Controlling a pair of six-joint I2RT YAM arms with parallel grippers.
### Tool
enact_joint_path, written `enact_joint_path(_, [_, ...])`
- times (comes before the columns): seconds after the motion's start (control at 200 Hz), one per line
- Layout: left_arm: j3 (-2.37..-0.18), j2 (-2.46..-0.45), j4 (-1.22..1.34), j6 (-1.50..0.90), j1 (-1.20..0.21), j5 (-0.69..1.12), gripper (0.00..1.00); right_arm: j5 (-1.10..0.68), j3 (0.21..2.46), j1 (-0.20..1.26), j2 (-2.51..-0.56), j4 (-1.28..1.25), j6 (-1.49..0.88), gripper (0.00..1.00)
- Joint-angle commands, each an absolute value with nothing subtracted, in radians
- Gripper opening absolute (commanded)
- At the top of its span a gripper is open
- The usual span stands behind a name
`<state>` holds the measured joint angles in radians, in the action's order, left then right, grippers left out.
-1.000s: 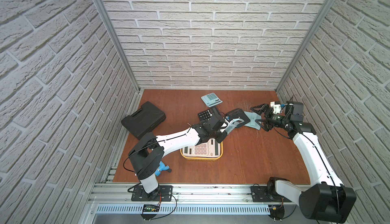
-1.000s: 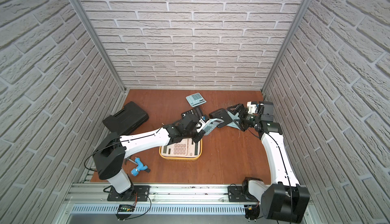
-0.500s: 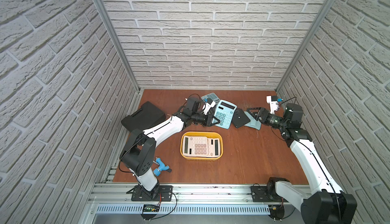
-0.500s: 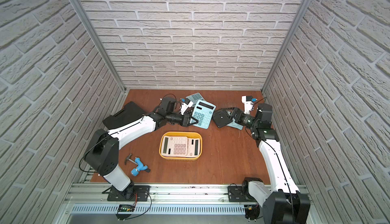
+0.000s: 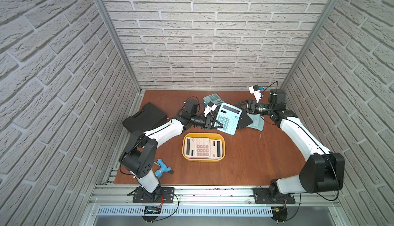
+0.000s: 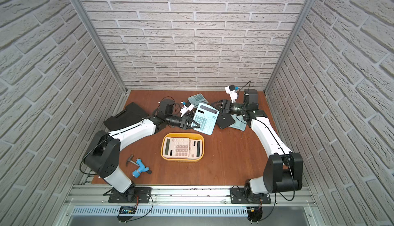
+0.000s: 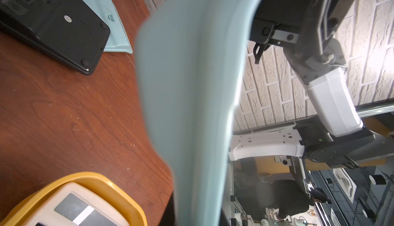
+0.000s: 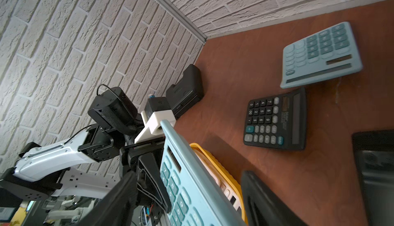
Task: Put the calculator in the storage box
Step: Pick up the calculator at the center of the board.
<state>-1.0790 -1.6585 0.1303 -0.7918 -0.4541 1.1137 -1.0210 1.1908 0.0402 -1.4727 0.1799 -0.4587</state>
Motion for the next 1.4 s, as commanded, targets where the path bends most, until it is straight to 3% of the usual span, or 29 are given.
enact_joint_path(0.0, [-1.059,-1.637,0.216,-0.805,-0.446,1.175,0.11,-1.111,1.242,0.081,-1.522,0.226,-0.403,0.74])
enact_joint_path(0.315, [-1.043,-1.651,0.234,-0.809,-0.434,1.192,0.09,-1.132,1.294,0.135,-1.574,0.333,-0.298,0.54])
enact_joint_path(0.855, [-1.017,-1.646,0.299,-0.842,-0.400,1.217,0.08,-1.098,1.319,0.164,-1.571,0.527,-0.121,0.30])
enact_joint_path(1.18, [-1.001,-1.650,0.413,-0.924,-0.359,1.234,0.10,-1.090,1.331,0.170,-1.562,0.568,-0.100,0.03])
enact_joint_path(1.265, [-1.005,-1.657,0.414,-0.930,-0.349,1.233,0.19,-1.076,1.330,0.170,-1.549,0.567,-0.107,0.03])
enact_joint_path(1.395, [-0.994,-1.659,0.415,-0.936,-0.325,1.212,0.55,-1.024,1.321,0.170,-1.521,0.558,-0.142,0.03])
